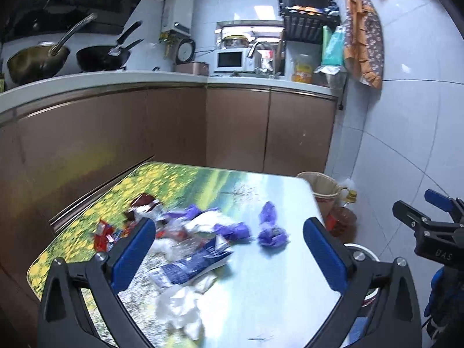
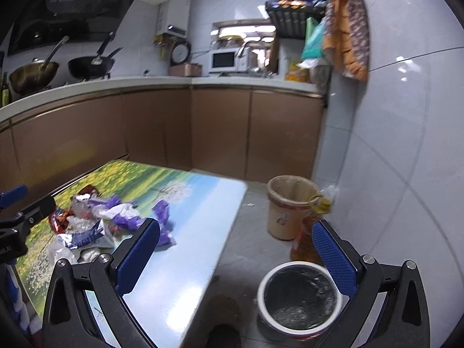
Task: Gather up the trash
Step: 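Move both grippers toward the trash pile on the table, then grasp the purple plastic bag with the right gripper while the left gripper grasps white tissue, then carry both items over the white bin and open both grippers, then withdraw both grippers from the bin back to the table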
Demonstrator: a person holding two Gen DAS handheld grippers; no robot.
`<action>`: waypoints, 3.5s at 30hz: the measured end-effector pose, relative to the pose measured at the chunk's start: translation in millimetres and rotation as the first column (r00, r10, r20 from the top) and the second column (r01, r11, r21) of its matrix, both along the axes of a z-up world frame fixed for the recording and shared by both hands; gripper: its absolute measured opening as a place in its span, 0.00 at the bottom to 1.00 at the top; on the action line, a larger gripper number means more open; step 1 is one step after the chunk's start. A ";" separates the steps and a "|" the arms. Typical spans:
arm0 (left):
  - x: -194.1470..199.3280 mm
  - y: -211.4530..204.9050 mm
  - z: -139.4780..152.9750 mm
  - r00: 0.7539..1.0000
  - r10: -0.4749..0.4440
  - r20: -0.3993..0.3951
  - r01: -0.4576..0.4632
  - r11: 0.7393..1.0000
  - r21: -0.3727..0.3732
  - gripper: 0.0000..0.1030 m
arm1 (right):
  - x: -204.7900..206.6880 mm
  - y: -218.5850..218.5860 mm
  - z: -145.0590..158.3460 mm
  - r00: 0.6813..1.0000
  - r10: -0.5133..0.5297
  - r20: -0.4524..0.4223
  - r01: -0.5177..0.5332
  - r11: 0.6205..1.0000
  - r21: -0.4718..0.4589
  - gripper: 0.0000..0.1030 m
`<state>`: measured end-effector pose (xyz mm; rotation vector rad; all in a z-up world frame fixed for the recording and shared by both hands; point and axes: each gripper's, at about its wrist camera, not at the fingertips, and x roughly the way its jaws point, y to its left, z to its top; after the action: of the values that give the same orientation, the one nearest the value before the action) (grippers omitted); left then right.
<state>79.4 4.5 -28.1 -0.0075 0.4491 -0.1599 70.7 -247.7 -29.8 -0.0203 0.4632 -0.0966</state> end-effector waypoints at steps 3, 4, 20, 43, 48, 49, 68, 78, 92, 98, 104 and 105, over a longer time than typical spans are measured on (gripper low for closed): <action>2.1 22.8 -12.8 0.999 0.037 -0.037 -0.037 0.999 -0.002 0.99 | 19.7 5.9 -13.3 0.995 0.085 -0.058 -0.083 0.996 0.037 1.00; 3.1 29.8 -18.1 0.997 0.048 -0.053 -0.048 0.999 0.000 0.99 | 28.0 8.7 -17.3 0.990 0.116 -0.077 -0.112 0.992 0.051 1.00; 29.3 59.6 -92.5 0.965 -0.004 -0.260 0.001 1.000 -0.012 0.98 | 151.5 71.1 -91.0 0.871 0.372 -0.322 -0.317 0.925 0.211 0.91; 39.9 57.0 -125.5 0.919 -0.045 -0.391 0.028 0.998 -0.050 0.40 | 195.7 75.6 -127.4 0.806 0.427 -0.409 -0.317 0.896 0.311 0.40; 29.7 56.2 -121.6 0.919 -0.059 -0.390 0.038 0.997 -0.062 0.22 | 179.5 71.0 -121.0 0.807 0.436 -0.397 -0.326 0.891 0.316 0.37; 26.3 56.0 -119.3 0.920 -0.062 -0.388 0.039 0.997 -0.065 0.20 | 174.6 69.6 -118.7 0.810 0.438 -0.391 -0.327 0.889 0.319 0.36; 15.3 -68.7 -47.5 0.900 -0.331 -0.283 0.327 0.943 -0.063 0.17 | 55.5 -79.5 -58.4 0.957 0.179 -0.229 -0.104 0.946 0.307 0.36; 69.9 -231.5 -49.3 0.795 -0.513 -0.324 0.522 0.850 -0.065 0.17 | 44.3 -177.4 -105.8 0.953 -0.036 -0.302 0.141 0.933 0.333 0.36; 140.4 -364.9 -107.0 0.712 -0.559 -0.425 0.554 0.819 -0.148 0.41 | 82.8 -240.6 -181.7 0.905 -0.110 -0.411 0.267 0.899 0.347 0.41; 153.7 -366.8 -120.9 0.711 -0.547 -0.441 0.528 0.830 -0.178 0.50 | 84.0 -247.3 -197.4 0.888 -0.138 -0.439 0.307 0.889 0.340 0.48; 145.2 -341.3 -104.9 0.747 -0.539 -0.389 0.508 0.840 -0.188 0.50 | 76.5 -245.1 -191.5 0.891 -0.151 -0.428 0.319 0.878 0.356 0.48; 139.5 -332.6 -97.5 0.763 -0.534 -0.366 0.503 0.845 -0.183 0.50 | 73.5 -244.8 -188.7 0.895 -0.151 -0.421 0.317 0.878 0.358 0.48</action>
<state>218.9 -328.1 -125.6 0.0122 0.8587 -0.7395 144.1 -492.5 -218.5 0.4534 0.8722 -0.2382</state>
